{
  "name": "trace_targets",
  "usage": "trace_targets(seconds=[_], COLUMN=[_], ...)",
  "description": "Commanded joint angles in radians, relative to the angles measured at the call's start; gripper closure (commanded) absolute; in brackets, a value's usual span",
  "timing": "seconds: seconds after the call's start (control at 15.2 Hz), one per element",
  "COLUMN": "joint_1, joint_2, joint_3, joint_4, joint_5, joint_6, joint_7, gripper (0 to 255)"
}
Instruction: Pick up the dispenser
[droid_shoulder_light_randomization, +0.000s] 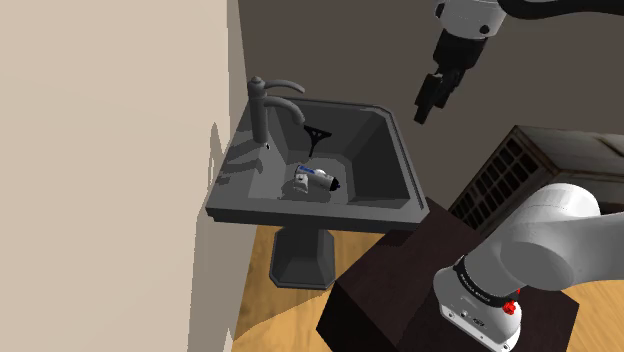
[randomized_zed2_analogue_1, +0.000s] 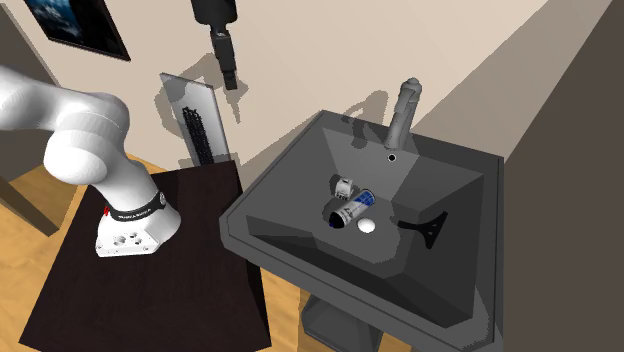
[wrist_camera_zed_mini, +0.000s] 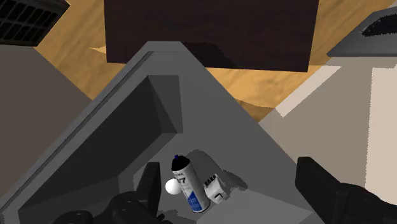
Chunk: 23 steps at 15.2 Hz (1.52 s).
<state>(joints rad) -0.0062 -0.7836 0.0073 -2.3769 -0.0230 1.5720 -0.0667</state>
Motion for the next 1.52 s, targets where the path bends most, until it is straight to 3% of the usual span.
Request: trace_targets(seconds=[0.0, 0.73, 1.45], joint_1=[0.000, 0.022, 0.046], joint_2=[0.000, 0.295, 0.705], joint_3=[0.000, -0.024, -0.034], joint_4=[0.000, -0.092, -0.009], joint_5=[0.000, -0.001, 0.019], joint_6=[0.000, 0.384, 0.707], joint_7=[0.000, -0.072, -0.151], gripper=[0, 0, 0])
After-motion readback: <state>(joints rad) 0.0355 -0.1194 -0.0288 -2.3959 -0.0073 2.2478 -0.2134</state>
